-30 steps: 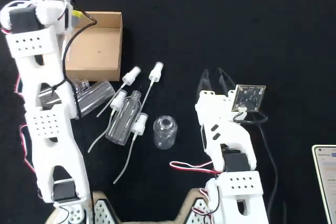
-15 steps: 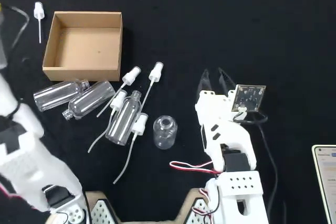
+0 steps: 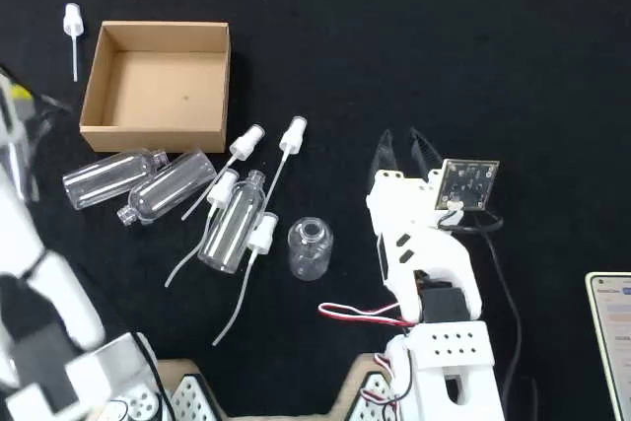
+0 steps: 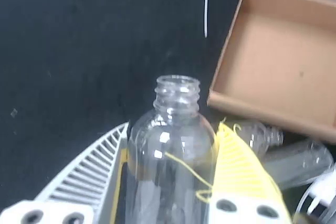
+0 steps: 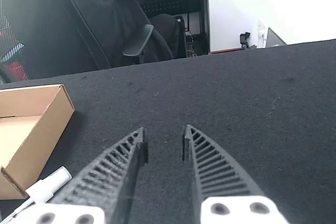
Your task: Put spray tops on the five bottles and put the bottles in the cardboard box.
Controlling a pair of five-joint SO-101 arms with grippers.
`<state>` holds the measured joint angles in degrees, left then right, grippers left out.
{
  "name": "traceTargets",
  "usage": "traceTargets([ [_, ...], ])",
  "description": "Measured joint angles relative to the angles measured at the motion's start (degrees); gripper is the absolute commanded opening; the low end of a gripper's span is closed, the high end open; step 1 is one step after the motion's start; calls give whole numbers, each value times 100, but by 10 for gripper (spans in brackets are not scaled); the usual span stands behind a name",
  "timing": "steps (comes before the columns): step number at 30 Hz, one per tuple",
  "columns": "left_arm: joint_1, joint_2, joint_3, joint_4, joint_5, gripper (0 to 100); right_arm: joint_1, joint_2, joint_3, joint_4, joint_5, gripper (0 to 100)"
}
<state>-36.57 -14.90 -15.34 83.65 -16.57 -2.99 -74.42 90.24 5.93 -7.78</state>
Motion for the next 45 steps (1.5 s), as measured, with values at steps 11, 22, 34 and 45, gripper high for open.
traceTargets([
  [11, -492, -3516, 7068, -4941, 123, 163, 0, 0, 0, 0, 0, 116],
  [22, -448, -4941, 9451, -6207, 774, 166, 0, 0, 0, 0, 0, 116],
  [34, -35, -4993, 11086, -9160, 1037, 258, 9, 0, 0, 0, 62, 116],
  [45, -9, -5029, 11130, -8774, 1477, 392, 0, 0, 0, 0, 431, 116],
])
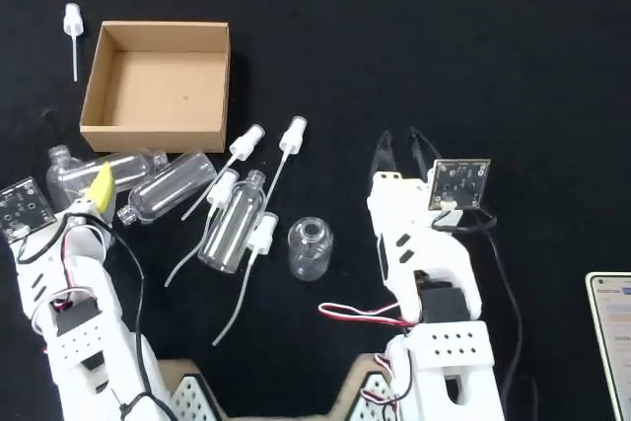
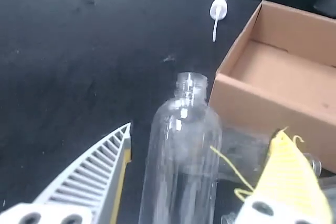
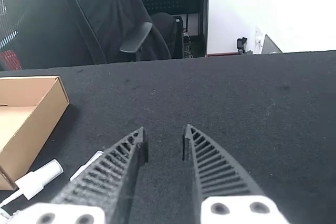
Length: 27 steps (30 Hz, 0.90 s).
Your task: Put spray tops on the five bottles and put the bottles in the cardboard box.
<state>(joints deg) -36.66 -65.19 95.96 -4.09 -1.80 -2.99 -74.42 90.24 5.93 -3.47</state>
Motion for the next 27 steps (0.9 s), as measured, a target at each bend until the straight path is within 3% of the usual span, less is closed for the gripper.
traceTargets([
  [10, -141, 0, -62, 229, 26, 392, 0, 0, 0, 0, 0, 116],
  [19, -1073, 0, -1020, 290, 273, 392, 0, 0, 0, 0, 0, 116],
  [21, -1222, 26, -1495, 624, 308, 392, 0, 0, 0, 0, 0, 116],
  [27, -1222, 809, -3833, 2734, 185, 392, 0, 0, 0, 0, 0, 116],
])
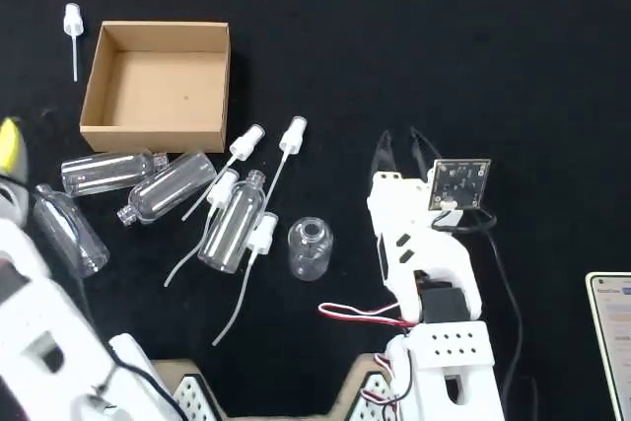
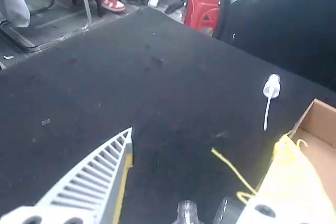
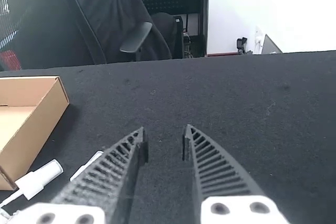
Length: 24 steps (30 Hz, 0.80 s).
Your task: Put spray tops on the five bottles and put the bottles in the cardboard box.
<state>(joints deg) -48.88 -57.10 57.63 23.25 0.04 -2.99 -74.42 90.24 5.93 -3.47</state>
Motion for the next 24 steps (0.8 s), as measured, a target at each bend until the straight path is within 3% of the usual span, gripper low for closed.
traceTargets([
  [6, 62, 2066, -2514, 809, -18, 392, 0, 0, 0, 0, 0, 116],
  [19, 765, 6831, -6549, 888, -527, 392, 0, 0, 0, 0, 0, 116],
  [24, 1143, 8404, -8290, 1459, -545, 392, 0, 0, 0, 0, 0, 116],
])
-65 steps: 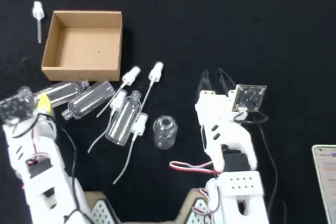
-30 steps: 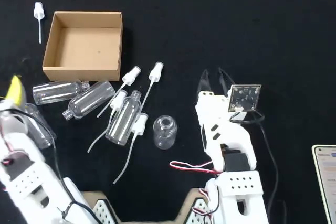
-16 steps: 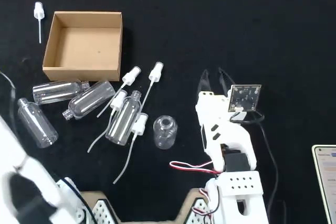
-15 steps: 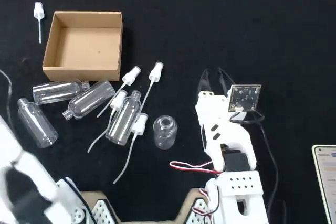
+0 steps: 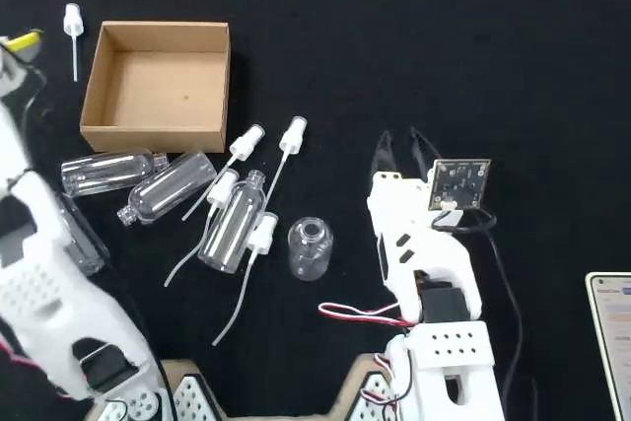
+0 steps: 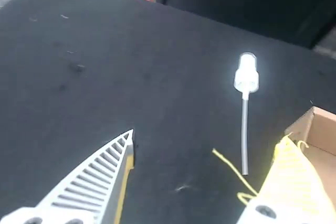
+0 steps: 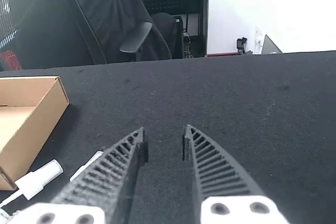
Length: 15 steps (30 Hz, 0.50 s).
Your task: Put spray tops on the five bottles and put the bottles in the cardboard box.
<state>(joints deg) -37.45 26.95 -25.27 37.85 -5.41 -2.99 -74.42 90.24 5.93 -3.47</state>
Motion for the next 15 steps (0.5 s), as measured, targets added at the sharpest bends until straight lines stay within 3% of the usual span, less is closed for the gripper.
traceTargets([
  [8, 352, 2303, -2892, 993, 0, 392, 0, 0, 0, 0, 0, 116],
  [15, 457, 4114, -4941, 1090, 0, 392, 0, 0, 0, 0, 0, 116],
])
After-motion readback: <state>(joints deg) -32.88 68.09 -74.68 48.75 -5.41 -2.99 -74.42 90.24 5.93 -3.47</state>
